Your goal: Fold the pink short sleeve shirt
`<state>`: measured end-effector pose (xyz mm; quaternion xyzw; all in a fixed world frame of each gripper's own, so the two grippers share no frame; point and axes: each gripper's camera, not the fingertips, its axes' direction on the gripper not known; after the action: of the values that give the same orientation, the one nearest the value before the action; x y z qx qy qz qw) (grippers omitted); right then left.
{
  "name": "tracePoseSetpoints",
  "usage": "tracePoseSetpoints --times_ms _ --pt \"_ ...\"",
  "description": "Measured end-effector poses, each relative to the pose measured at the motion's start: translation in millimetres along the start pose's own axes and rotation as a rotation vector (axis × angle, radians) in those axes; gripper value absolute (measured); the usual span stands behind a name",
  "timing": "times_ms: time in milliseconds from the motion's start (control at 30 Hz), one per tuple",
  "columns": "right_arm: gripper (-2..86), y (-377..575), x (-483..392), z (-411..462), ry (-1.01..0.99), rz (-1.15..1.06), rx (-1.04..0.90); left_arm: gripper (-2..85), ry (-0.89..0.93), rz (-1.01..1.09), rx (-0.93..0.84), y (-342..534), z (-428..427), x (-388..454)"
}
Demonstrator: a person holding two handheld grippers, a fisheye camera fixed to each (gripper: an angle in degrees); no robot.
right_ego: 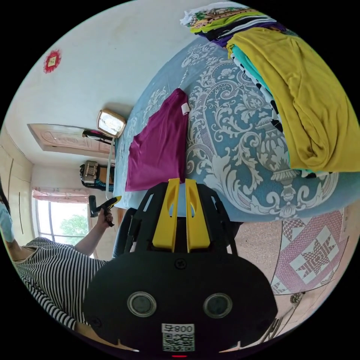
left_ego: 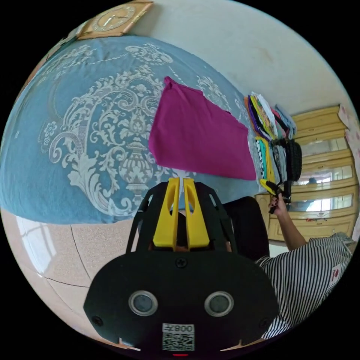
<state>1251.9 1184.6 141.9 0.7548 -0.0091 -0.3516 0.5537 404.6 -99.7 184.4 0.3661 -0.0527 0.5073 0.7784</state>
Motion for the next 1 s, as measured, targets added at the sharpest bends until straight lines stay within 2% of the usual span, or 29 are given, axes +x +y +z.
tracePoseSetpoints --times_ms 233,400,567,733,833,1000 --pt "5.7 -0.9 -42.2 36.1 0.206 -0.104 -0.035 0.3 -0.265 0.141 -0.153 -0.9 125.4 132.1" --pt "5.7 -0.5 -46.9 73.6 0.320 -0.101 -0.092 0.4 -0.245 0.118 -0.166 12.7 167.9 185.9" --pt "3.7 8.8 -31.1 79.3 0.223 -0.081 -0.087 1.4 -0.122 0.235 -0.087 24.2 204.4 293.4" --pt "2.1 14.7 -5.9 86.6 0.092 -0.022 -0.081 5.3 -0.052 0.599 -0.121 27.9 299.8 484.9" --pt "1.9 16.9 3.5 82.6 -0.011 -0.016 -0.061 7.5 -0.099 0.816 -0.154 36.0 359.2 587.4" --pt "1.8 15.7 12.0 77.5 -0.159 -0.032 -0.039 8.3 -0.239 1.043 -0.170 53.6 444.6 704.3"
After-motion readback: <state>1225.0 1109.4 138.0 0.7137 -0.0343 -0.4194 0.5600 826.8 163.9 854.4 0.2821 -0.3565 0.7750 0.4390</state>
